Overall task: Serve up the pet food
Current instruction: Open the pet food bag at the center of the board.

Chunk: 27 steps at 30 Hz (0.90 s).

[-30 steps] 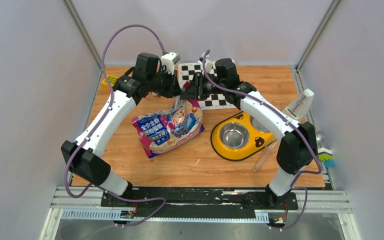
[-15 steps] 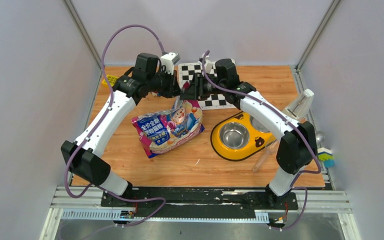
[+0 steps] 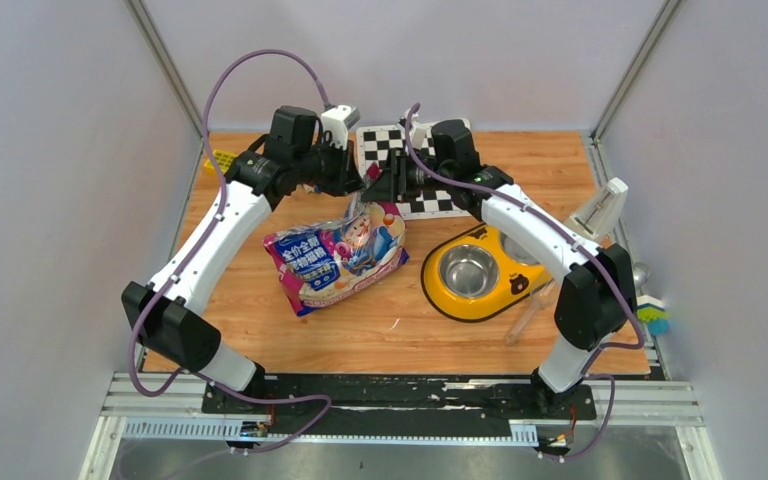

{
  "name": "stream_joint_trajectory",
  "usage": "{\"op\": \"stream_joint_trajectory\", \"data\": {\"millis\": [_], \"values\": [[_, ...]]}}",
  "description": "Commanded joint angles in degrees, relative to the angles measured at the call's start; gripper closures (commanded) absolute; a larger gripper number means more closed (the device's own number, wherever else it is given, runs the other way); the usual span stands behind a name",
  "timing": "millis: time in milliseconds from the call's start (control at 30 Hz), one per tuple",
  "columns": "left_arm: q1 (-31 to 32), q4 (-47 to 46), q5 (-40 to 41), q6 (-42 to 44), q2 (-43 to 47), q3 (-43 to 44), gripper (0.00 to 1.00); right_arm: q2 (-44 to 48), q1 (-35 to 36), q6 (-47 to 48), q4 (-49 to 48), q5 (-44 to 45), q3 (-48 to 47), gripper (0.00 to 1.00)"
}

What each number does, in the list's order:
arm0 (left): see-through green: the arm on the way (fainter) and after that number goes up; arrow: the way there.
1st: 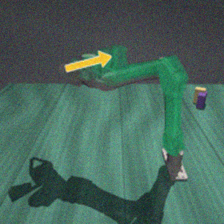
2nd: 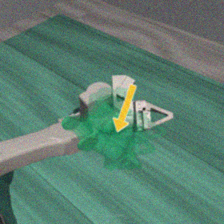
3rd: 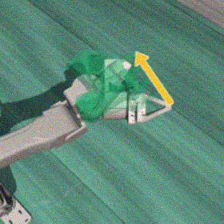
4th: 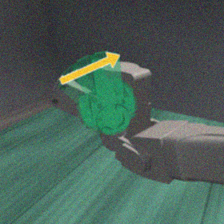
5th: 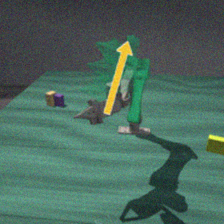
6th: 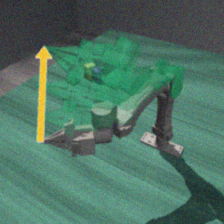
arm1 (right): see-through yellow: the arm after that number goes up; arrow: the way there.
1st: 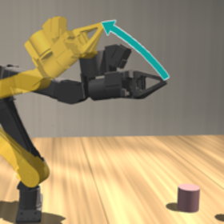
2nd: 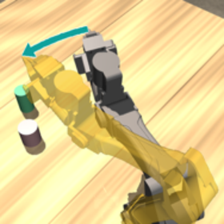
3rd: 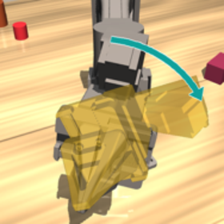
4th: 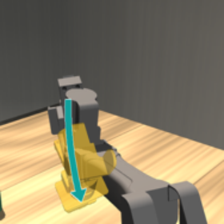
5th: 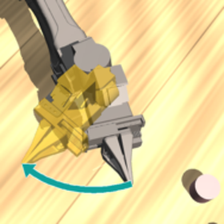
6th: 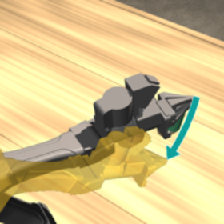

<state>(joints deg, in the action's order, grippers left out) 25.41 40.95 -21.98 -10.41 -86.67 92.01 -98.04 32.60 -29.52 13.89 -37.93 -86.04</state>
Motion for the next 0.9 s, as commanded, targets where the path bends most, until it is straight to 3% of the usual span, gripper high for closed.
{"op": "stream_joint_trajectory", "data": {"millis": [0, 200, 500, 867], "values": [[-0.2, 0.1, -0.3, -1.0, 2.1, -0.6, 1.0, 0.4, 0.5, 0.1, 0.7, 2.7, -2.6, 0.7], [-0.2, 0.0, -0.5, -1.2, 2.2, -0.8, 1.0, -2.1, 1.7, 1.3, 4.4, 6.6, -6.9, 0.77], [-0.2, -0.1, -1.4, -1.6, 2.4, -0.6, 1.0, -4.1, 3.8, 3.2, 8.3, 12.4, -10.6, 1.0], [-0.2, 1.0, -0.2, -0.6, 3.6, 0.1, 1.0, -2.6, 8.6, 22.0, 11.4, 41.1, -10.4, 1.0]]}}
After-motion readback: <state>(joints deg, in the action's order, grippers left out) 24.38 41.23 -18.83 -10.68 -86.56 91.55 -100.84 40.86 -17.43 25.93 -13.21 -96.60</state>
